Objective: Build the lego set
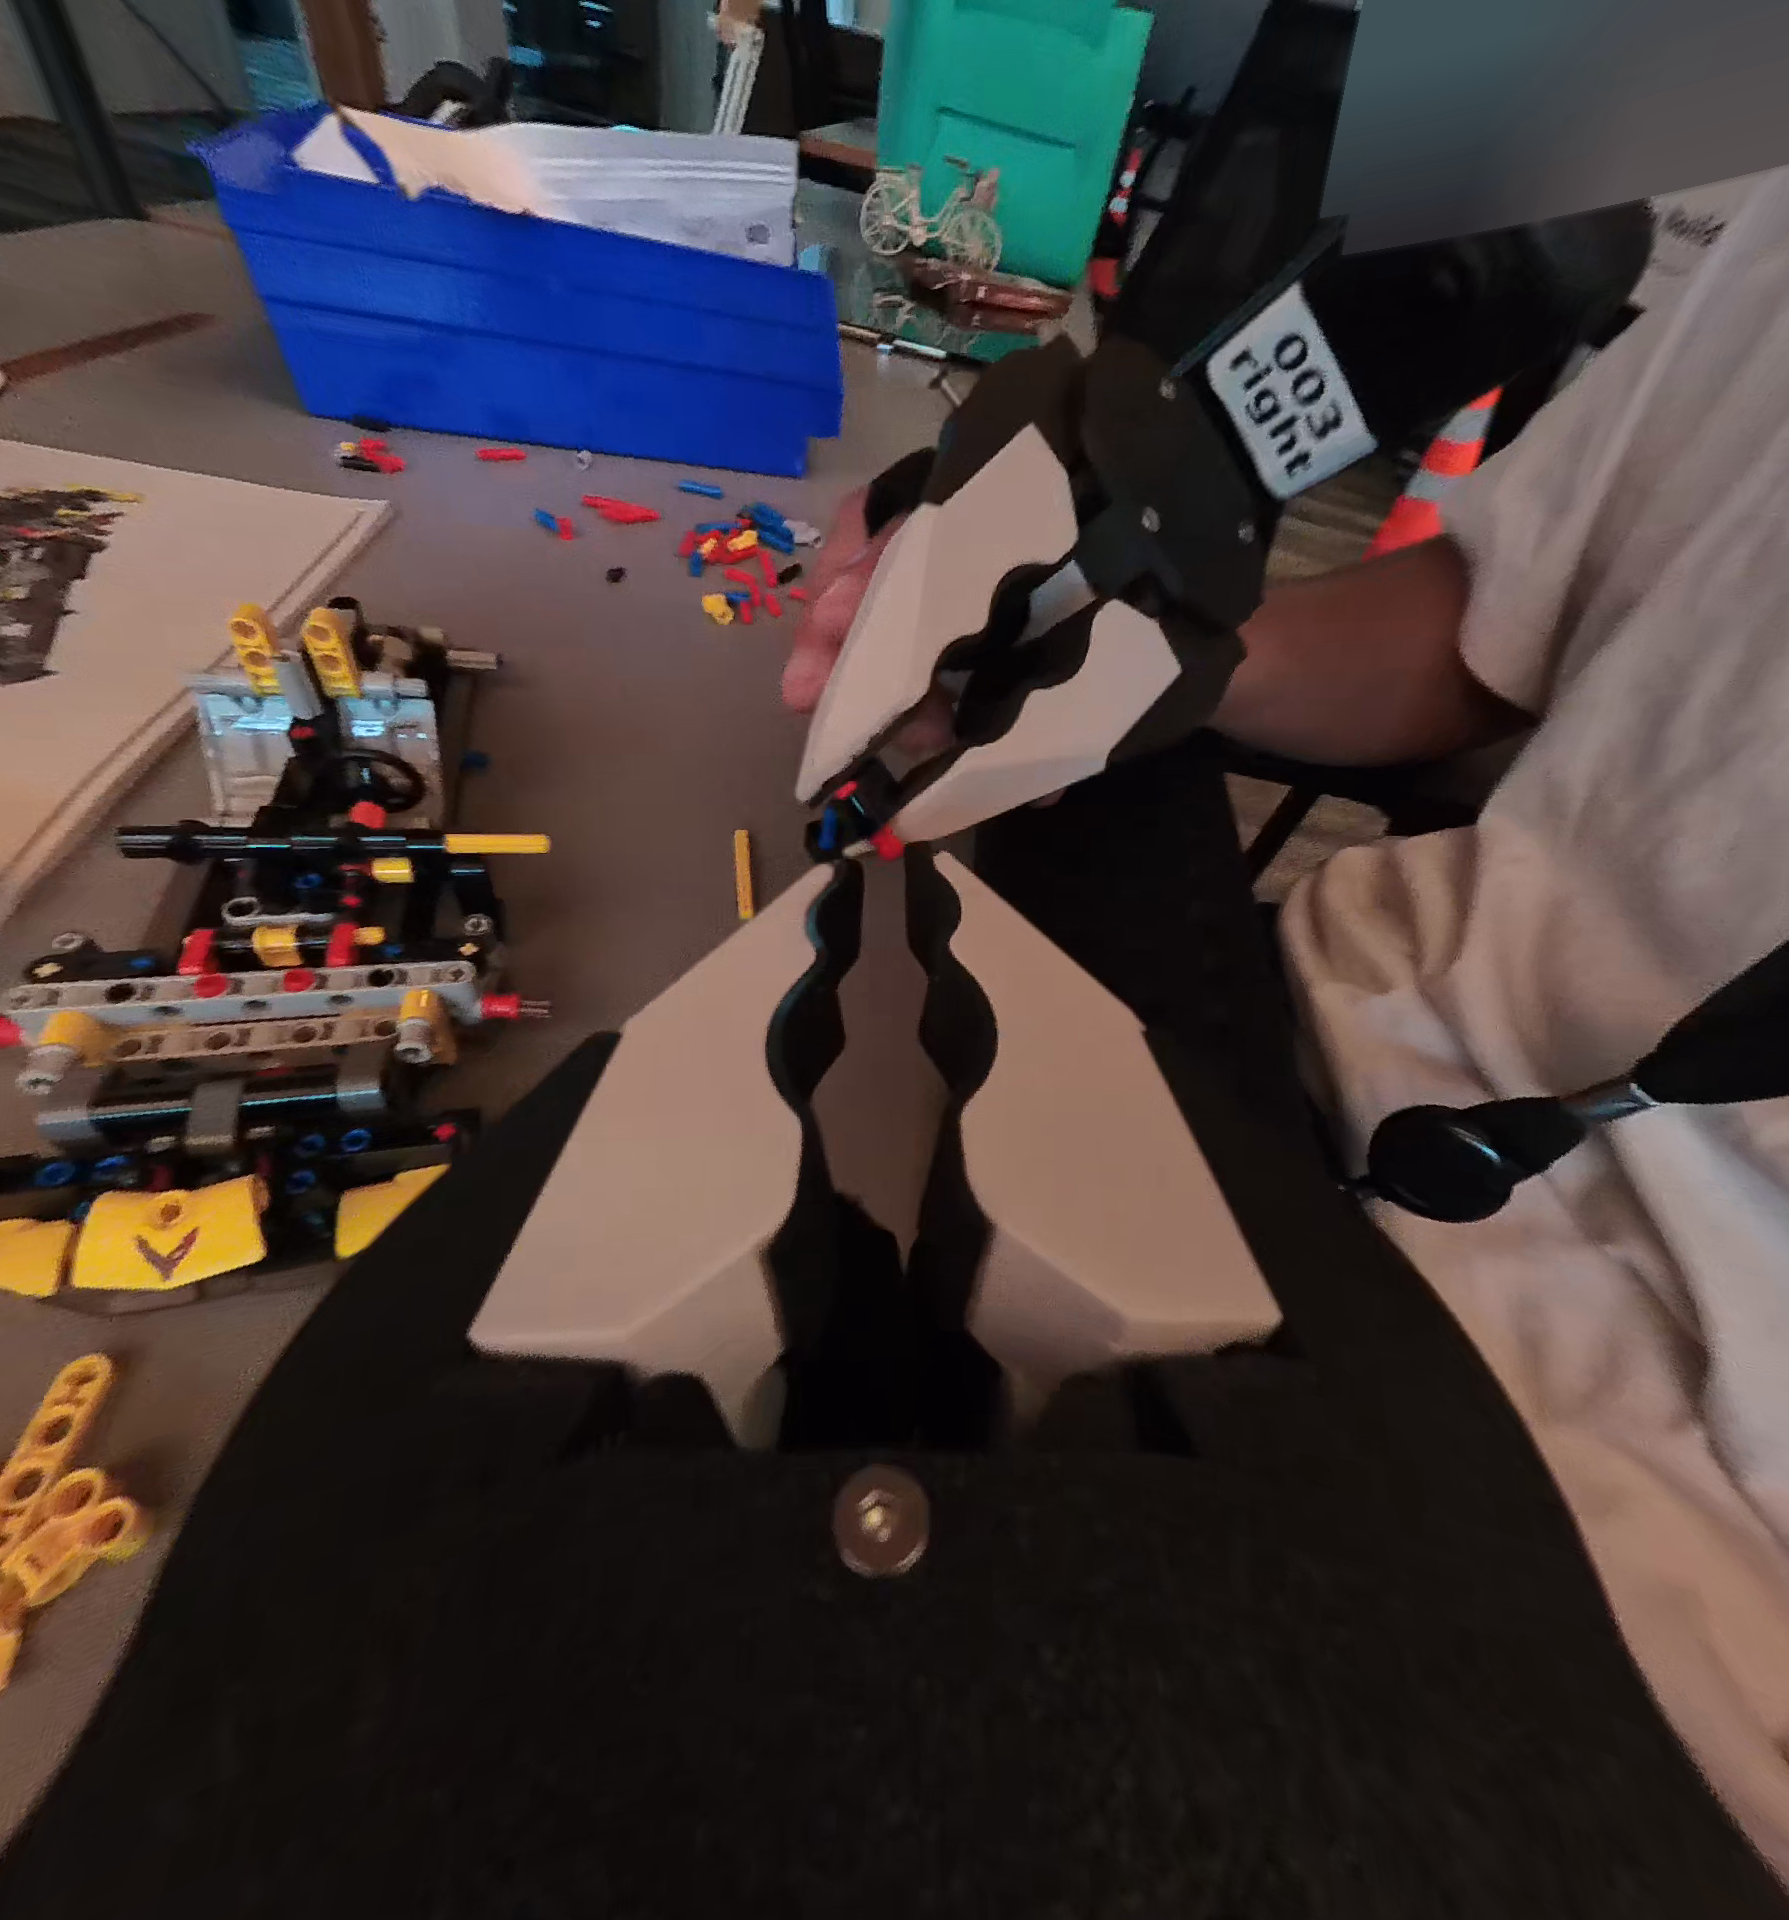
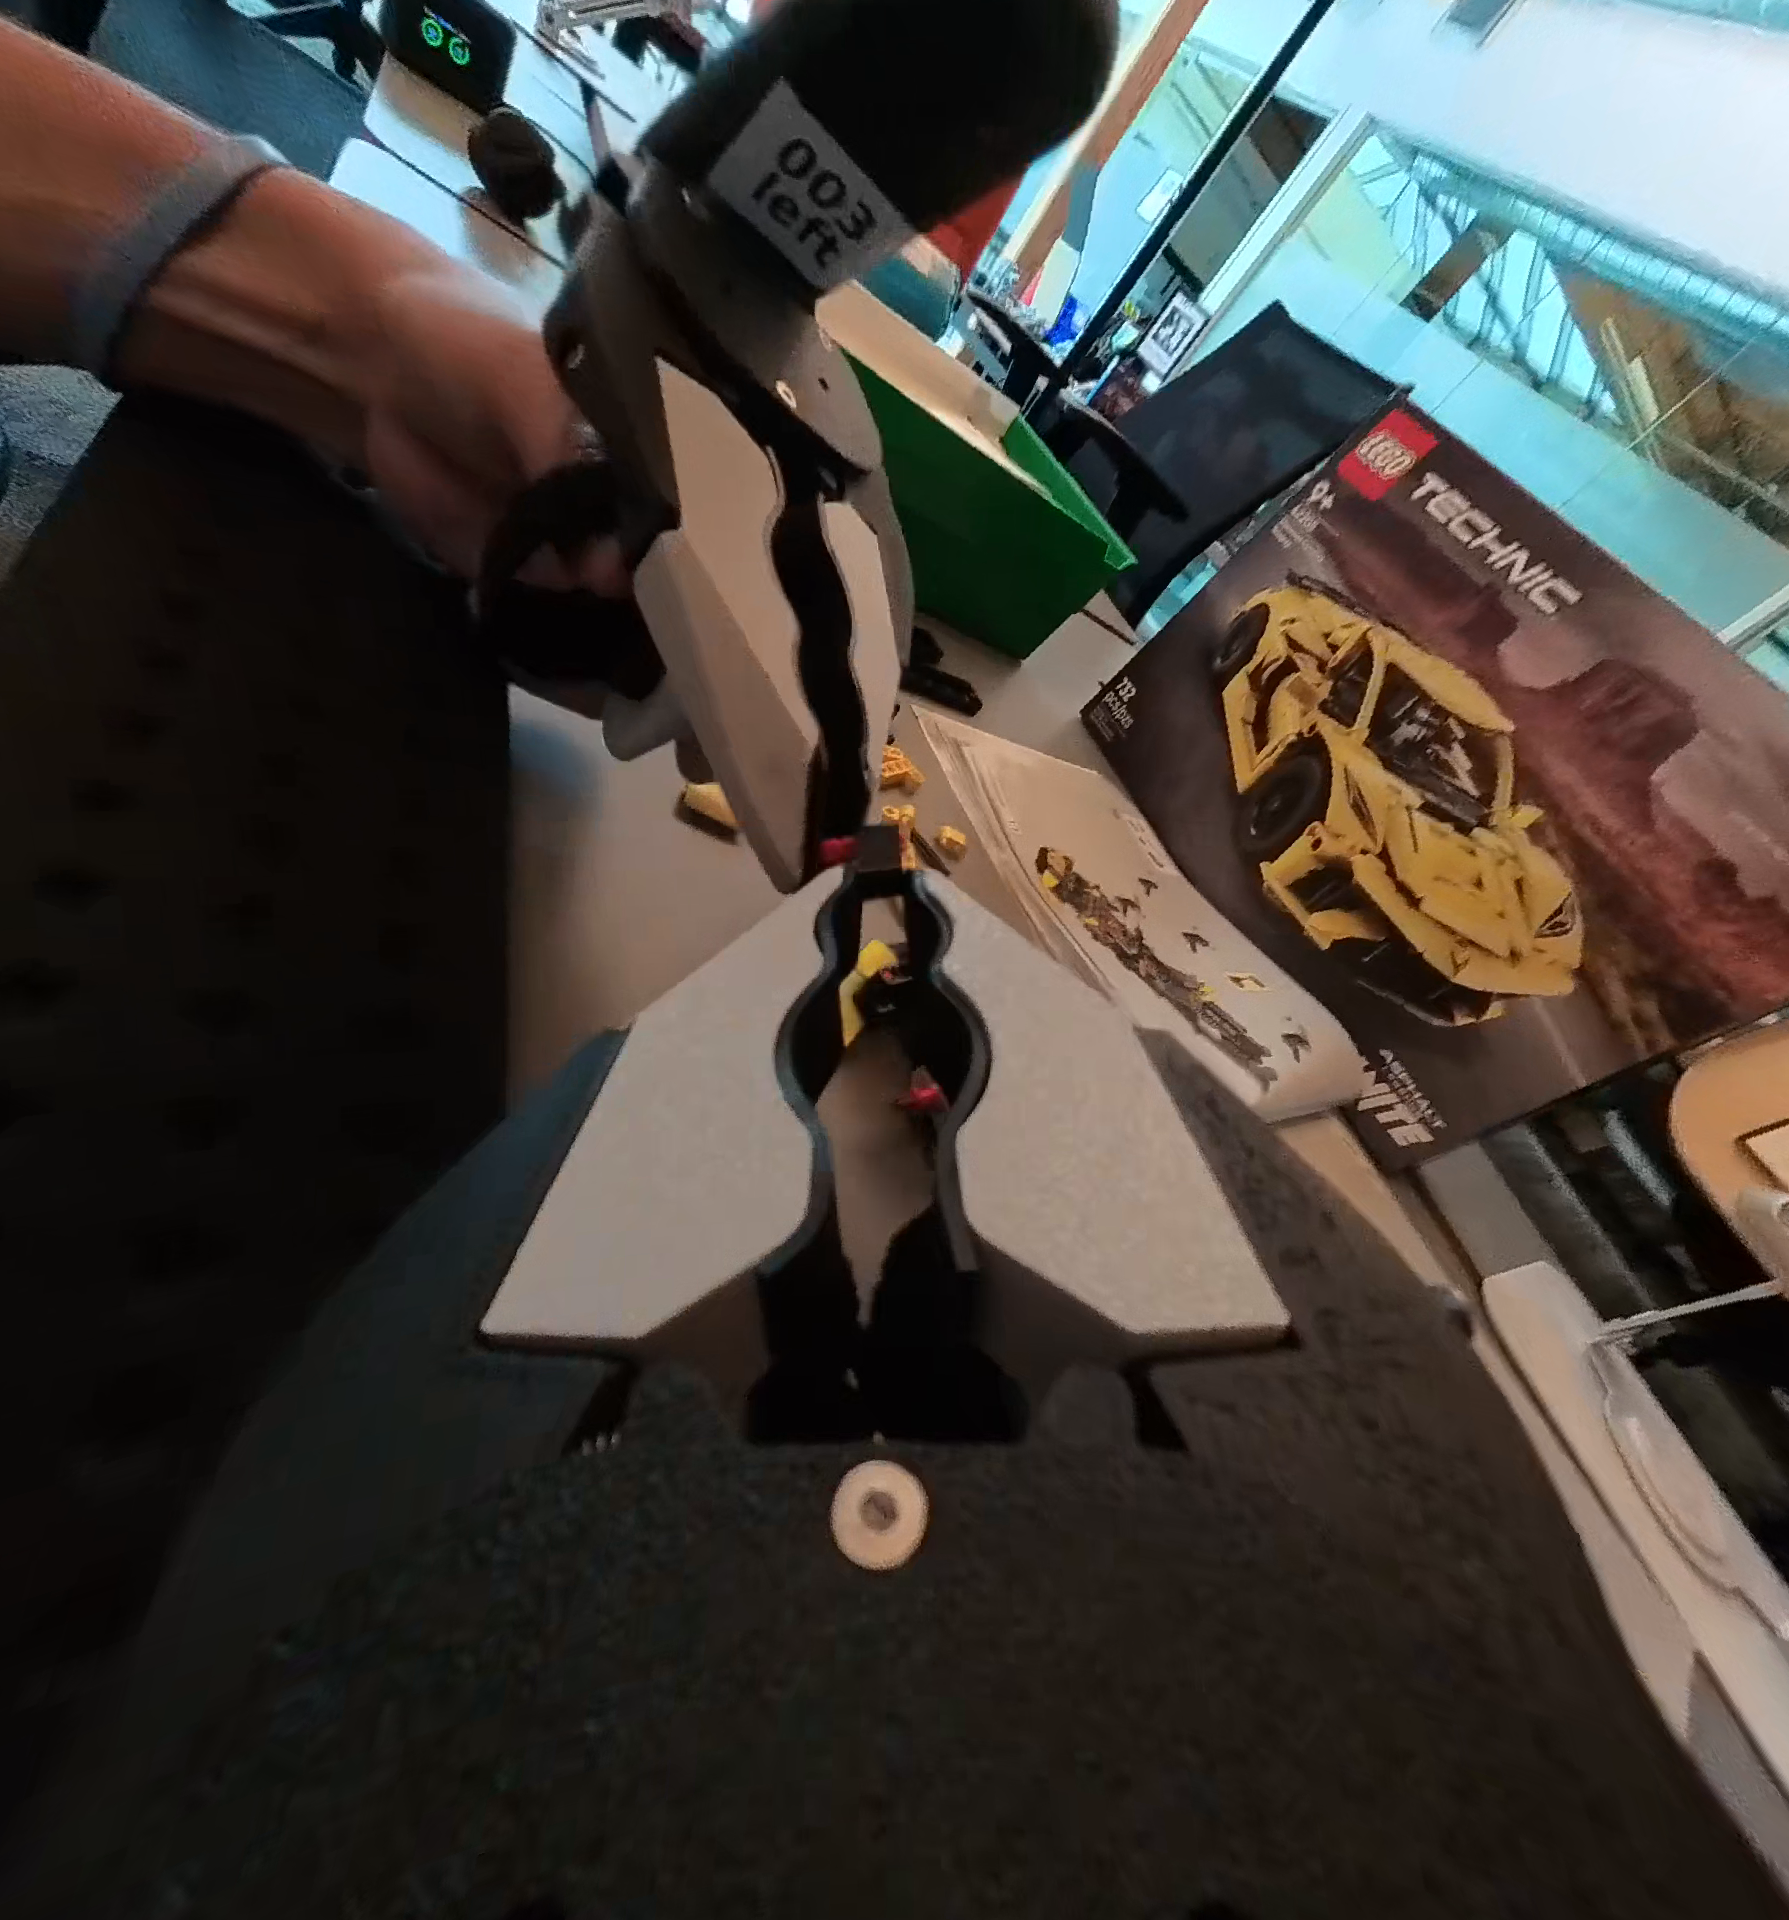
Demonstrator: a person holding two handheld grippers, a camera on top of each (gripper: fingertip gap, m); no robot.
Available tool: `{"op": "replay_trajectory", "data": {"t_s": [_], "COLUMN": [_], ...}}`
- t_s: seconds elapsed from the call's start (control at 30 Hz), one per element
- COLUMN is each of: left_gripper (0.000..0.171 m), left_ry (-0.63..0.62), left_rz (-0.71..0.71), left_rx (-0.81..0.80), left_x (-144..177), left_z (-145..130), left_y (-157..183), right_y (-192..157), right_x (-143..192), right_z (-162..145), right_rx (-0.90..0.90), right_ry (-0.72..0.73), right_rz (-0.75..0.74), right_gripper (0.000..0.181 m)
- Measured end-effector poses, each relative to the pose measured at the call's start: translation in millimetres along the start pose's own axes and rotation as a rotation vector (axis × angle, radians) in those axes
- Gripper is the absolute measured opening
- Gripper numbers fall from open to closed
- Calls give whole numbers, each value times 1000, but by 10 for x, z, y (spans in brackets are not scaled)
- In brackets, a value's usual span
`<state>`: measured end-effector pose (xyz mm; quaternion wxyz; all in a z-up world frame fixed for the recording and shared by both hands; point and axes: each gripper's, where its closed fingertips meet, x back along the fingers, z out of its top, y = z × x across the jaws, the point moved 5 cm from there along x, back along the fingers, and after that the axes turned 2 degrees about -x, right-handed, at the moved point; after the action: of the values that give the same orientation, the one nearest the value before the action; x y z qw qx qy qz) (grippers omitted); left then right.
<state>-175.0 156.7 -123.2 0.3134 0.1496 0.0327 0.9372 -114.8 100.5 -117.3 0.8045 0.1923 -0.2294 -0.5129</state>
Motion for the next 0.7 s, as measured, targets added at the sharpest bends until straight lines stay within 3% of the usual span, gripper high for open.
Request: {"op": "replay_trajectory", "data": {"t_s": [0.3, 0.43, 0.53, 0.7], "left_gripper": [3, 2, 0, 0], "left_ry": [55, 57, 59, 7], "left_rz": [-48, -84, -137, -194], "left_rx": [63, 102, 165, 194], "left_x": [57, 59, 66, 15], "left_z": [31, 27, 22, -21], "left_y": [-25, -34, -52, -27], "right_y": [-34, -41, -36, -117], "right_x": [-8, -6, 21, 37], "right_z": [7, 0, 35, 38], "right_rx": [149, 84, 44, 60], "right_ry": [22, 31, 46, 61], "right_rz": [-43, -36, -20, 41], "right_gripper": [7, 9, 21, 17]}}
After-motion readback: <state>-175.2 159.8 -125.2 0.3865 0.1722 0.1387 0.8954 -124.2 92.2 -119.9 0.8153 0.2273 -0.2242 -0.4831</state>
